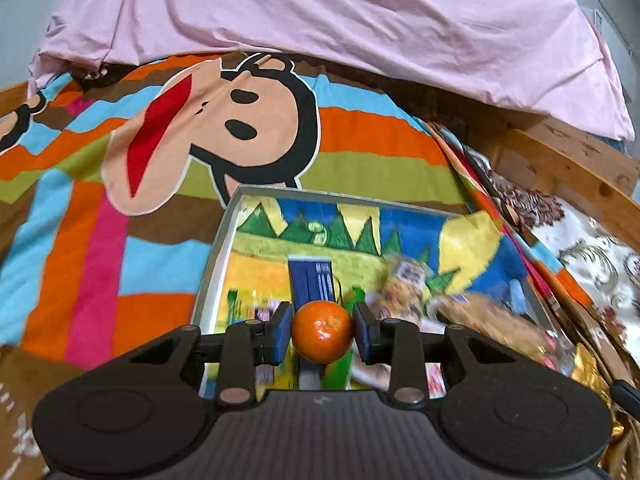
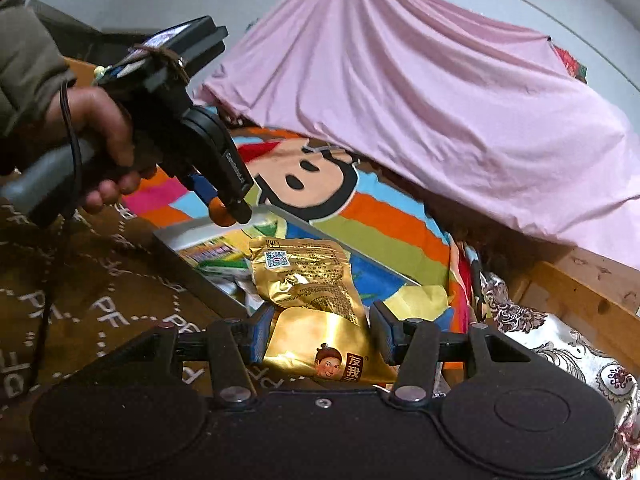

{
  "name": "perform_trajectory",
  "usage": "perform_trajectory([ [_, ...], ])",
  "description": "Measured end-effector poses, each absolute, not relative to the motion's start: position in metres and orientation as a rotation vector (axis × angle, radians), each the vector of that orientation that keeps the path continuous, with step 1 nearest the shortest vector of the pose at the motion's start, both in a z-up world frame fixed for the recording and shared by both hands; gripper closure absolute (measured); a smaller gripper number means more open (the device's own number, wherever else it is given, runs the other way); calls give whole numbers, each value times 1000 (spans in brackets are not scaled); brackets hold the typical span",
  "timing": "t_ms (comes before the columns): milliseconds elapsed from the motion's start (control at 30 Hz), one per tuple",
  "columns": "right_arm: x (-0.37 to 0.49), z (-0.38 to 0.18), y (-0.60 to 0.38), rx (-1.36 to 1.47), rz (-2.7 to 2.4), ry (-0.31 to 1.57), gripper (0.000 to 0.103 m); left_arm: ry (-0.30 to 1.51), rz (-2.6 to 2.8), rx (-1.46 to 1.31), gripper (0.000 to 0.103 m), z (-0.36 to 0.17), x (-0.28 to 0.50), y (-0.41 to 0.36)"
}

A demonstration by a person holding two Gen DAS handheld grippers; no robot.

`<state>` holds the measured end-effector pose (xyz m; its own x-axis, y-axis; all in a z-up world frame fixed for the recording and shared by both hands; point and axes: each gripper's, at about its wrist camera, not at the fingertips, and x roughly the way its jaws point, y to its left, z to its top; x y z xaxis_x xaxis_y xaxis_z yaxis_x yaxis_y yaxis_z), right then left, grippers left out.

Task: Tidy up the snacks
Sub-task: 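Lower the orange and gold packets into the tray and open both tools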

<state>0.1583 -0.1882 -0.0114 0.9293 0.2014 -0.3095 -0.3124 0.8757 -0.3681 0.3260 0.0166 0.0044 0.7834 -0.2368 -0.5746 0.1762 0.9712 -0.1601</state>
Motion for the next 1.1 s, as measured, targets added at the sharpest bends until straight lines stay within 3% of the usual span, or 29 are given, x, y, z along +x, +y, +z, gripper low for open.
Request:
perform_trajectory([
  [533,297,-12,-149,-345,223,464,50,622,-228,-189,67,-47,355,32],
  [900,331,-27,-152,-307,144,573,49,629,-242,-193,66,-54,358,33],
  [1100,331,-29,-151,-311,157,590,43,631,-239,-174,50,-54,357,30],
])
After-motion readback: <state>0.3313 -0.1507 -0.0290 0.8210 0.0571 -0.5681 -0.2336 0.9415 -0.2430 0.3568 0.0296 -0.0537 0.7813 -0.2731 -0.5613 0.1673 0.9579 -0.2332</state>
